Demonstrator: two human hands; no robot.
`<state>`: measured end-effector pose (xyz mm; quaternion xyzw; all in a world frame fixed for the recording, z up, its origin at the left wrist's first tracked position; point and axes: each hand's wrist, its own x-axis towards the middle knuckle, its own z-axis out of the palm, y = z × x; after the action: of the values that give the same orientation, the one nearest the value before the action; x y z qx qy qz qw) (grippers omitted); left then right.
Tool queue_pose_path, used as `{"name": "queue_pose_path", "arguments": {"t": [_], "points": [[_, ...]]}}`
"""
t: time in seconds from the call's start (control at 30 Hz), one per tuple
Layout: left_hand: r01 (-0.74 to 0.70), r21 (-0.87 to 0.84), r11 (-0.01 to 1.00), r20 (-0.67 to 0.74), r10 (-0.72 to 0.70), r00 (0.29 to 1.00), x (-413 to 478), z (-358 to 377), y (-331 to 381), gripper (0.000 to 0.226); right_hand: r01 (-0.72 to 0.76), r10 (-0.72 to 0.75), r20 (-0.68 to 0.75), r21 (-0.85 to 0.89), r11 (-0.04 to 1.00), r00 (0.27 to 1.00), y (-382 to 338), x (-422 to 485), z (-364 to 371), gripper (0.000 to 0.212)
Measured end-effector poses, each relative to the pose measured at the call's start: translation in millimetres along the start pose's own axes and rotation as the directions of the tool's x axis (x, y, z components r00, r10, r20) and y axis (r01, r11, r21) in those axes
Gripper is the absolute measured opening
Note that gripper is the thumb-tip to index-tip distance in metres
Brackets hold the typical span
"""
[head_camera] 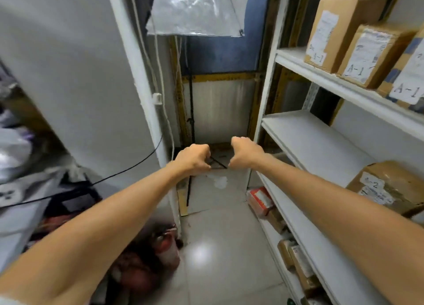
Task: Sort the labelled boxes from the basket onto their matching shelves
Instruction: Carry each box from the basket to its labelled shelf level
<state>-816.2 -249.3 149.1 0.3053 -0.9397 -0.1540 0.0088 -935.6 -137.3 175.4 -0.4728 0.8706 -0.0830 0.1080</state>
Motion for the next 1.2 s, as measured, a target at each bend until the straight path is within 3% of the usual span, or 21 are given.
{"name": "queue_pose_path", "arguments": {"t": [0.17, 0.33, 0.5, 0.73, 0.9, 1.1, 1.2], "points": [[0.300, -0.080, 0.951, -0.062, -0.305, 0.950, -106, -14, -91, 0.039, 0.453, -0.447, 0.122, -0.032, 0.891, 0.886, -109, -6, 29, 0.058], [0.533, -0.117, 0.838, -0.025, -0.539, 0.842, -240, -6, -153, 0.040, 0.669, -0.648, 0.287, 0.030, 0.742, 0.706, -201, -55, 87, 0.057], [0.658, -0.167, 0.734, -0.041, -0.672, 0.739, -364, 15, -165, 0.031, 0.833, -0.793, 0.379, 0.092, 0.546, 0.478, -266, -131, 132, 0.062], [0.838, -0.208, 0.505, -0.033, -0.860, 0.510, -508, 41, -155, 0.042, 0.918, -0.846, 0.490, 0.200, 0.343, 0.210, -342, -228, 175, 0.064], [0.921, -0.213, 0.327, -0.038, -0.945, 0.326, -587, 45, -148, 0.043, 0.964, -0.867, 0.499, 0.226, 0.138, 0.007, -397, -283, 191, 0.066], [0.952, -0.279, 0.128, -0.078, -0.991, 0.110, -635, 37, -150, 0.036, 0.963, -0.838, 0.504, 0.255, -0.086, -0.208, -460, -324, 201, 0.060], [0.942, -0.333, 0.051, -0.072, -0.997, 0.028, -647, 34, -158, 0.037, 0.948, -0.840, 0.467, 0.277, -0.158, -0.277, -487, -331, 206, 0.055]]}}
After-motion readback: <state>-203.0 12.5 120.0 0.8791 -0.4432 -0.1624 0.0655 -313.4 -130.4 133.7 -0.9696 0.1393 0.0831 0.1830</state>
